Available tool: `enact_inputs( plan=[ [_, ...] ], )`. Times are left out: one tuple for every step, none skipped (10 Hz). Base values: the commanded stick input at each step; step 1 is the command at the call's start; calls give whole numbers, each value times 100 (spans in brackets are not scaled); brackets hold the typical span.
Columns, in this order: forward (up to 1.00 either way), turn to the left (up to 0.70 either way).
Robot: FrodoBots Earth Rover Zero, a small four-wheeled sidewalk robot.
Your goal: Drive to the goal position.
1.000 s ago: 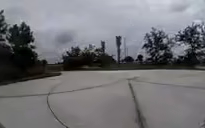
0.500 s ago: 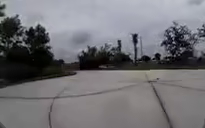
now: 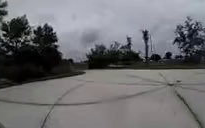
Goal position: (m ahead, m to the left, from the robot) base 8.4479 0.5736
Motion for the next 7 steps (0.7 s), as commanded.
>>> enact_inputs(
  plan=[
    [85,0],
    [85,0],
    [85,0],
    [85,0],
    [85,0],
    [85,0],
    [85,0]
  ],
)
